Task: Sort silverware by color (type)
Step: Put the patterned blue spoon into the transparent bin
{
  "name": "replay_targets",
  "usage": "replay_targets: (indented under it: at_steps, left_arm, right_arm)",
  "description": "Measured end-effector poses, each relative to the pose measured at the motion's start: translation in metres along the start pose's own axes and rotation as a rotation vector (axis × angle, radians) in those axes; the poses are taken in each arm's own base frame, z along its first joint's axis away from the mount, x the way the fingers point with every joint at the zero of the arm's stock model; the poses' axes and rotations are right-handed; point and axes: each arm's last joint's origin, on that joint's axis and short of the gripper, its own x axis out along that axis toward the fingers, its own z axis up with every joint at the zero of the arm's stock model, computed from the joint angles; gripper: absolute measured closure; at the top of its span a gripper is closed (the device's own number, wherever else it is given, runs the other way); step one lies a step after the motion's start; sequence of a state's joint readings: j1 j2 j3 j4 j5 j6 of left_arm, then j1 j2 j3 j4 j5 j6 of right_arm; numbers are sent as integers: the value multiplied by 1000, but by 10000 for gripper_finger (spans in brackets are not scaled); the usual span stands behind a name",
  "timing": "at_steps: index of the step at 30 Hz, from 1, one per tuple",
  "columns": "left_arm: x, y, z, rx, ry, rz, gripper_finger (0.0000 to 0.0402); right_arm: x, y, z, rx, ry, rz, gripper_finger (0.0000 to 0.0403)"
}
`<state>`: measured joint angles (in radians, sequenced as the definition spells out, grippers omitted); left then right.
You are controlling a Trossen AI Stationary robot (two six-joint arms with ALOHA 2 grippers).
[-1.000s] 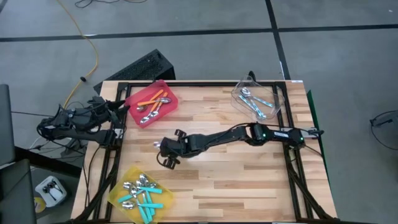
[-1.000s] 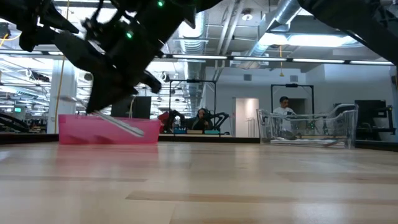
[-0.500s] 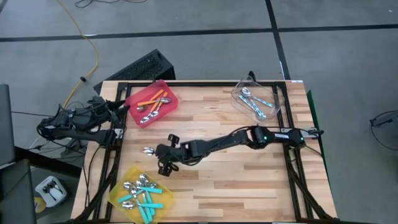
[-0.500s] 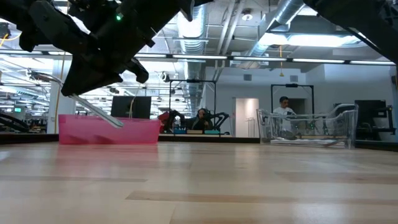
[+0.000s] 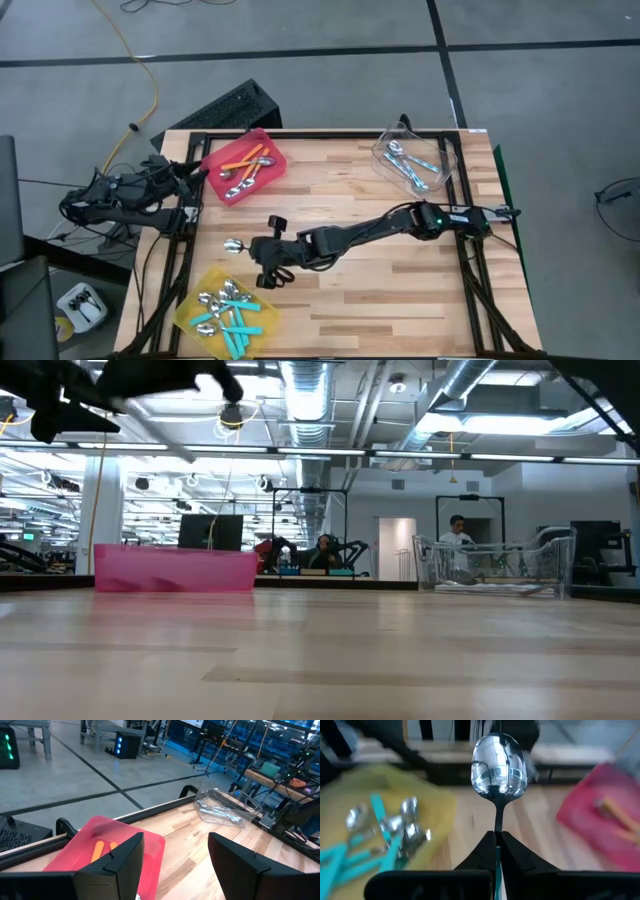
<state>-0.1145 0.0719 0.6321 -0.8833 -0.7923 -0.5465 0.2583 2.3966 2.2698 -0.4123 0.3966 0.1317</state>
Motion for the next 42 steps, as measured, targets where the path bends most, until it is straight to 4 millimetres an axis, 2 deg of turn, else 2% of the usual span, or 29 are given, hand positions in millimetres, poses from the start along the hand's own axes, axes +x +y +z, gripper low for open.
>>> replay_targets:
  at_steps: [10,16,19,24,32,36,42]
  left_arm:
    - [0,0,0,-1,0,0,196]
    - [0,0,0,0,0,0,196]
    - [0,0,0,0,0,0,196]
    - [0,0,0,0,0,0,196]
    - [0,0,0,0,0,0,196]
    - [0,0,0,0,0,0,196]
    - [0,0,0,0,0,0,196]
  right_arm:
    - [-55,18,32,-46,-95,-5,372]
    - [-86,36,41,-80,-133,-32,372]
    - [-97,48,39,-91,-129,-19,372]
    - [-109,67,25,-63,-56,-34,372]
    - [-128,82,-7,43,144,-107,372]
    - [-137,81,-24,105,278,-169,371]
    - [-154,70,-47,153,463,-343,371]
